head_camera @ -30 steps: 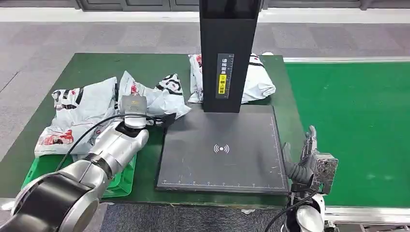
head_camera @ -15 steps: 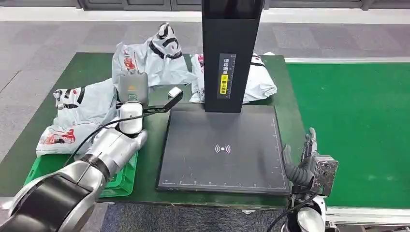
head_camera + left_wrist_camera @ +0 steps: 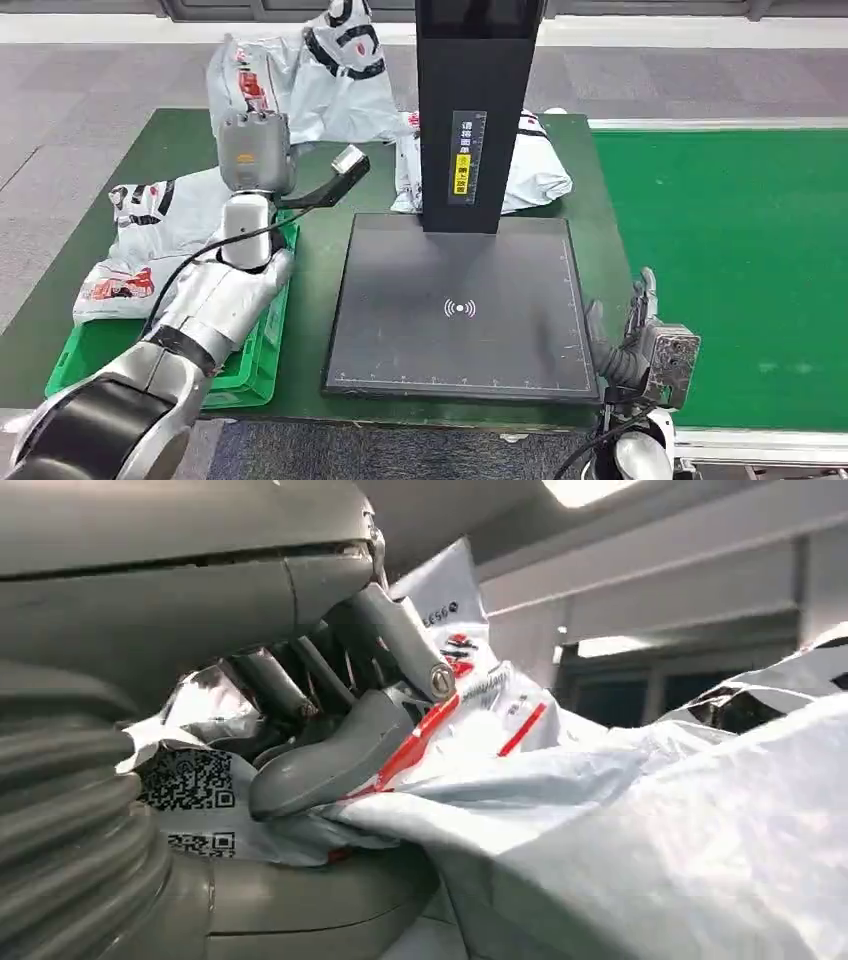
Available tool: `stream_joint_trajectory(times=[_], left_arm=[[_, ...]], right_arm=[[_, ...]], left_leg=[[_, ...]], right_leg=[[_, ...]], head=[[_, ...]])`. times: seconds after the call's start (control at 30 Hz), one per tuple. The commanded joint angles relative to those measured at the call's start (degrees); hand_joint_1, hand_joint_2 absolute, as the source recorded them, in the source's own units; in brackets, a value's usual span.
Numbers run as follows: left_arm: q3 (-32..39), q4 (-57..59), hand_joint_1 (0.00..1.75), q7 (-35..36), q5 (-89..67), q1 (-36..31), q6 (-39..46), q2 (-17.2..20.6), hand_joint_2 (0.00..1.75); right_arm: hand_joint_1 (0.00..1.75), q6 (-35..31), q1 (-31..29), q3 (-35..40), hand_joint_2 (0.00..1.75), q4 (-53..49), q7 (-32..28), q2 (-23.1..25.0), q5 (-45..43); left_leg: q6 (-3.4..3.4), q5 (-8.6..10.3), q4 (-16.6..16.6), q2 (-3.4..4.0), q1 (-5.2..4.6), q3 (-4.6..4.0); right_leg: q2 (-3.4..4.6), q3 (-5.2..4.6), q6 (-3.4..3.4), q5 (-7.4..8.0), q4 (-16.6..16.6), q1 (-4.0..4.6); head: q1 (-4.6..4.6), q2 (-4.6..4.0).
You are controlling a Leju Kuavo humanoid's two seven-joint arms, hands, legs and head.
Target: Moved the parcel from conveyor to table for the left to box.
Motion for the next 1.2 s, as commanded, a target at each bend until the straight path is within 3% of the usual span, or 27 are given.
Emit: stream_joint_trajectory(times=[0.03, 0.17, 0.27, 0.5, 0.73, 1.2], left_arm=[[20.07, -14.41, 1.75, -5.14, -2.79, 5.2, -2.65, -0.99, 1.75], [23.81, -18.4, 1.75, -4.83, -2.39, 8.49, -4.33, -1.26, 1.75], [28.73, -26.0, 1.75, -3.92, -1.48, 16.79, -7.5, -0.14, 1.75], [28.89, -26.35, 1.75, -4.27, -1.25, 16.69, -7.52, -0.63, 1.75], [32.19, -28.73, 1.75, -3.73, -0.28, 25.73, -7.46, 1.51, 1.75], [32.3, -28.87, 1.75, -3.6, -0.28, 25.98, -7.47, 1.28, 1.75]], right_arm=[[0.0, -0.84, 0.76, 1.14, 1.75, -0.03, 0.4, -0.32, 0.94], [0.0, -1.39, 2.51, 0.03, 1.75, -1.75, 0.54, 0.3, 1.8], [0.0, -1.14, 4.35, -1.28, 1.75, -3.7, 1.1, 0.56, 2.58], [0.0, -1.01, 4.24, -1.37, 1.75, -3.73, 1.15, 0.7, 2.63], [0.0, -0.05, 6.74, -3.43, 1.75, -6.64, 1.87, 1.99, 3.76], [0.0, 0.13, 6.87, -3.58, 1.75, -6.89, 1.92, 1.99, 3.85]], left_leg=[[0.03, -0.02, -0.08, 0.23, 0.04, 0.13], [0.04, -0.01, -0.08, 0.18, 0.03, 0.13], [0.05, -0.03, -0.2, 0.29, 0.03, 0.28], [0.05, -0.07, -0.05, 0.18, 0.08, 0.12], [0.05, -0.06, -0.18, 0.29, -0.01, 0.22], [0.04, -0.02, -0.06, 0.09, 0.0, 0.03]], right_leg=[[0.16, 0.09, 0.0, 0.06, -0.12, 0.05], [0.09, 0.11, 0.0, 0.04, -0.13, 0.05], [0.2, 0.21, 0.0, 0.05, -0.24, 0.05], [0.13, 0.11, -0.01, -0.01, -0.13, 0.09], [0.21, 0.17, 0.01, -0.01, -0.17, -0.02], [0.02, 0.02, 0.01, -0.04, -0.06, 0.01]], head=[[0.0, 0.0], [0.0, 0.02], [0.0, 0.02], [0.0, 0.02], [0.0, 0.0], [0.0, 0.02]])
